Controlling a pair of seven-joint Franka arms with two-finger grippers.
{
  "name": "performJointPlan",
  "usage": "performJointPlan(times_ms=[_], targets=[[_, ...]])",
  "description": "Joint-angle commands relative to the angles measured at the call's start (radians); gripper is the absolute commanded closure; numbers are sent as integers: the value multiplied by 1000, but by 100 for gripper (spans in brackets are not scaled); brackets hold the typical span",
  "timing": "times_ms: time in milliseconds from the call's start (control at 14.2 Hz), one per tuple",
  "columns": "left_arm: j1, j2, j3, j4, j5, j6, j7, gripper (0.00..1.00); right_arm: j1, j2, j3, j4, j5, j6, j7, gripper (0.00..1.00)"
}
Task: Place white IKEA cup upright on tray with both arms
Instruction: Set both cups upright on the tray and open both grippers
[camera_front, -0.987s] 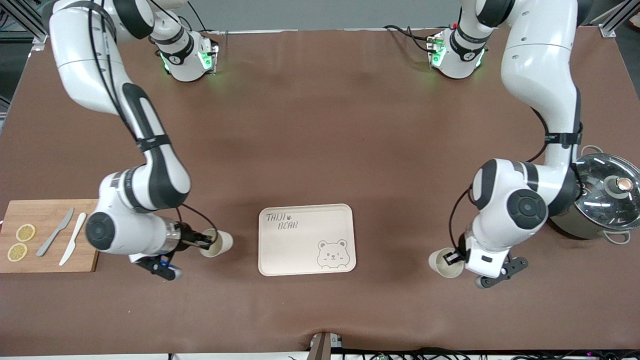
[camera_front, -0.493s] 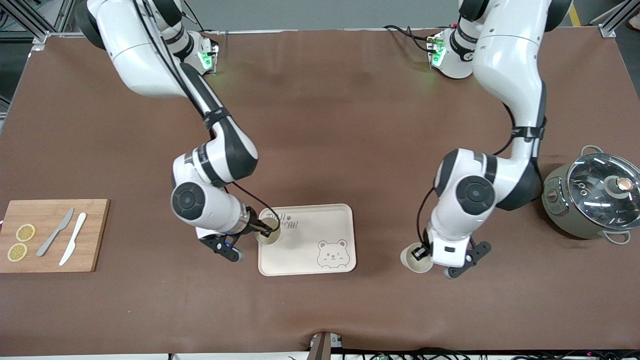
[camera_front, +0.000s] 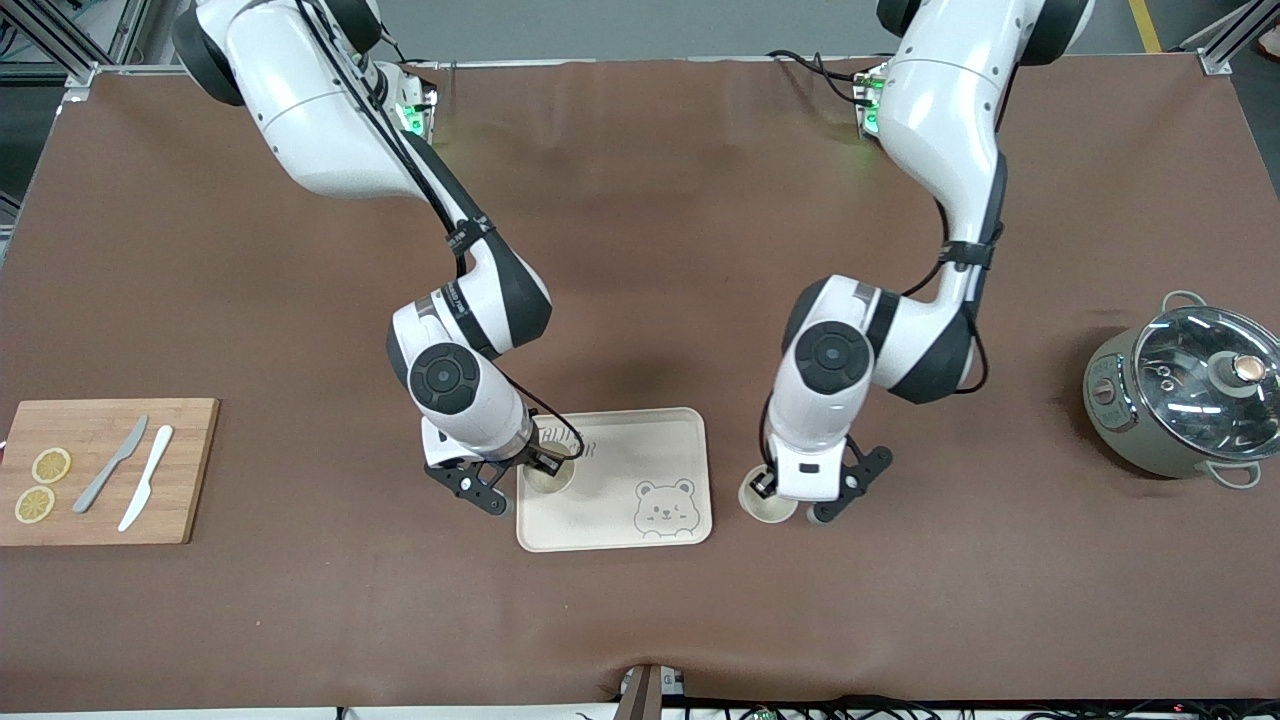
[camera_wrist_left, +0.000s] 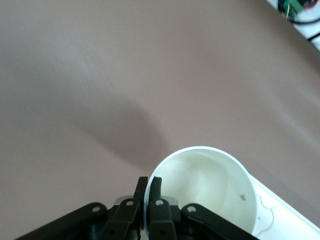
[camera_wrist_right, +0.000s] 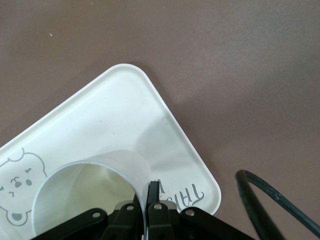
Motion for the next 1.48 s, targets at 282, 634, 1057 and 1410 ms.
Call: performJointPlan(times_ms=[282, 634, 1057, 1410], targets=[[-145, 62, 70, 40, 2, 35, -163, 100, -6, 29, -8, -41, -26, 77, 36, 100], [-225, 91, 95, 46, 5, 33, -221, 100, -18, 49, -10, -41, -26, 100, 37, 100], [-252, 117, 90, 39, 10, 33, -226, 100, -18, 56, -10, -43, -25, 102, 39, 100], [-252, 122, 87, 36, 13, 33, -216, 98, -24, 58, -10, -41, -26, 99, 22, 0]])
